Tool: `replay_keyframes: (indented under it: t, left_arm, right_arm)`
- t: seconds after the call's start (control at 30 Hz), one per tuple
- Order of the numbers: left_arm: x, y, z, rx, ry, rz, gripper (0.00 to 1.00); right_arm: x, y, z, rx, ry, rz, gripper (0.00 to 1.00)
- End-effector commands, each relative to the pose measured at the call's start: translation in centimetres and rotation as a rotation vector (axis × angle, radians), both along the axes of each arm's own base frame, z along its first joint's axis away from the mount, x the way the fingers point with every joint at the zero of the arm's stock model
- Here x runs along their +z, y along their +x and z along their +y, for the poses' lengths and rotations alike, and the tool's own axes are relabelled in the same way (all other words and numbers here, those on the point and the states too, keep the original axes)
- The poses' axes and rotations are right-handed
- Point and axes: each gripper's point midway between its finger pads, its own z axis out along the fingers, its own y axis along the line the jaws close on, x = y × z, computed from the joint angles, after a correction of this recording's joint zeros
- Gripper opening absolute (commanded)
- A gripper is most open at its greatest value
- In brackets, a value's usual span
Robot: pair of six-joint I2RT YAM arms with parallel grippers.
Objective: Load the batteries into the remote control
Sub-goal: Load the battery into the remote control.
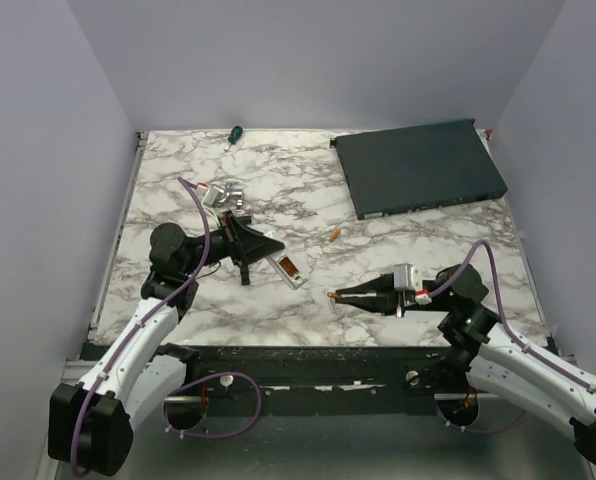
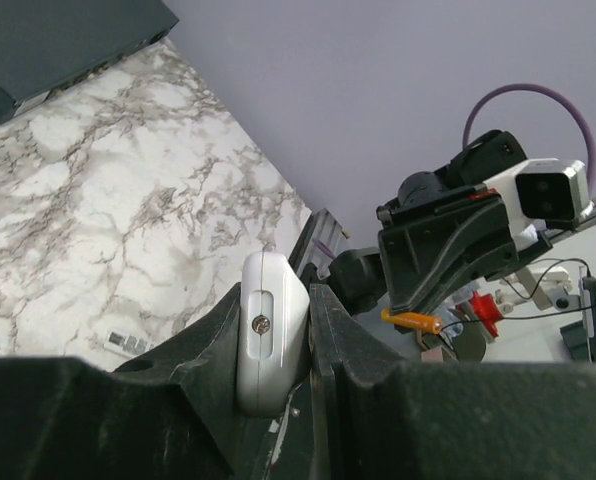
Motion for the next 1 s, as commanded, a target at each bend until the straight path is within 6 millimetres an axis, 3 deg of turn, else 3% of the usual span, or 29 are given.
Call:
replay_keyframes:
  t: [0.0,0.13,0.3,0.67,0.97]
  left_arm:
    - [1.7,-0.9,-0.6,-0.055,-0.056,-0.114,0.00]
    - [1.9,-1.3,-0.8,-0.082,-0.075,-0.135,0.00]
    - [2.4,-1.9,-0.9,-0.107,-0.095,-0.174,0.00]
    - [2.7,-2.0,-0.9,-0.103,-0.107,-0.183,0.00]
    - [2.8,-2.3,-1.0,-0.114,-0.109,-0.190,0.00]
  right_arm:
    - [2.4,1.9,0.4,-0.089,0.078,0.136,0.01]
    - [3.3,2.9,0.8,-0.121,0.105,0.301,0.01]
    - [4.2,6.0,0.6,-0.289,0.135,0.493,0.01]
    - [4.4,7.0,-0.4,-0.368,0.173,0.479,0.01]
    - [3.7,7.3,0.0,-0.368,0.148,0.473,0.01]
